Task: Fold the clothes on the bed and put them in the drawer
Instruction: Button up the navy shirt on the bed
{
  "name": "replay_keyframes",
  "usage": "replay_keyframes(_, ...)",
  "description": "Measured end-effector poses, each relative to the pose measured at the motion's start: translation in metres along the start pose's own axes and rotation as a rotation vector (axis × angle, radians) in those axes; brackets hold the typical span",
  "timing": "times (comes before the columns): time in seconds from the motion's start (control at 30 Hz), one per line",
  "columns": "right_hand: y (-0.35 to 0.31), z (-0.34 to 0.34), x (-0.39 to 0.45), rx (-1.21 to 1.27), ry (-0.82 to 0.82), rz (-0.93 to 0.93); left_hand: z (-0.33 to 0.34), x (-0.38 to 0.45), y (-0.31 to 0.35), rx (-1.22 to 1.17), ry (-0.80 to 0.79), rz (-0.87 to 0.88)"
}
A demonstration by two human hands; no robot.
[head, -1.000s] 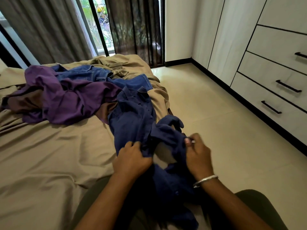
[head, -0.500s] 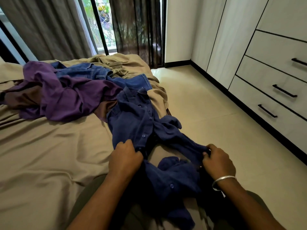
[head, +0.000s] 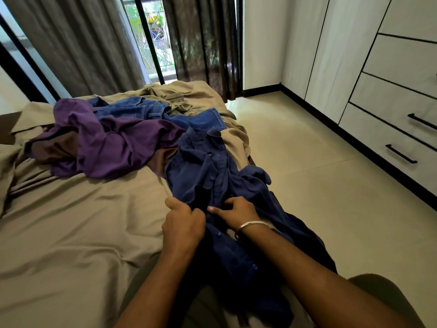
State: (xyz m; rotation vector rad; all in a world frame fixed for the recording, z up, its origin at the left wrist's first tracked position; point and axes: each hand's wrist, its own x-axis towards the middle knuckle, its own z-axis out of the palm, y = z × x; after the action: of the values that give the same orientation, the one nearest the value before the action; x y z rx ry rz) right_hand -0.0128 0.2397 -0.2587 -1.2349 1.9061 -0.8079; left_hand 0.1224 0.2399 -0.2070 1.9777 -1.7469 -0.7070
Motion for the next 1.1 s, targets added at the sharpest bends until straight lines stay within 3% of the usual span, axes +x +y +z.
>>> replay_keyframes(0.07, 0.001, 0.002, -0.001, 0.029, 0.070, 0.013, 0.000, 0.001, -0.001, 0.019, -0.015, 0.017)
replay_keyframes(0.27, 0.017, -0.027, 0.000, 0.415, 0.342, 0.131, 0.005, -0.001, -0.003, 0.097, -0.132, 0.124)
replay_keyframes(0.5, 0.056, -0.081, 0.024, 0.202, 0.330, 0.155, 0.013, -0.011, 0.003, 0.013, -0.320, 0.279)
replay_keyframes(0.63, 0.048, -0.074, -0.017, -0.078, 0.564, -0.137, 0.014, -0.008, 0.002, 0.096, -0.359, 0.294)
replay_keyframes(0.7, 0.038, -0.059, -0.044, -0.148, 0.462, -0.170, 0.013, -0.006, 0.001, 0.108, -0.389, 0.280)
replay_keyframes(0.77, 0.037, -0.045, -0.058, -0.339, 0.276, 0.012, 0.012, -0.007, 0.001, 0.110, -0.410, 0.281)
replay_keyframes(0.83, 0.048, -0.038, -0.062, -0.455, 0.206, 0.140, 0.012, -0.008, 0.000, 0.117, -0.418, 0.289)
replay_keyframes(0.93, 0.065, -0.043, -0.059, -0.207, 0.129, 0.106, 0.013, -0.009, -0.004, 0.143, -0.457, 0.309)
replay_keyframes(1.0, 0.071, -0.061, -0.055, -0.081, 0.123, 0.111, 0.014, -0.008, -0.006, 0.166, -0.500, 0.327)
replay_keyframes(1.1, 0.081, -0.094, -0.045, -0.069, 0.305, 0.085, 0.015, -0.007, -0.006, 0.189, -0.550, 0.353)
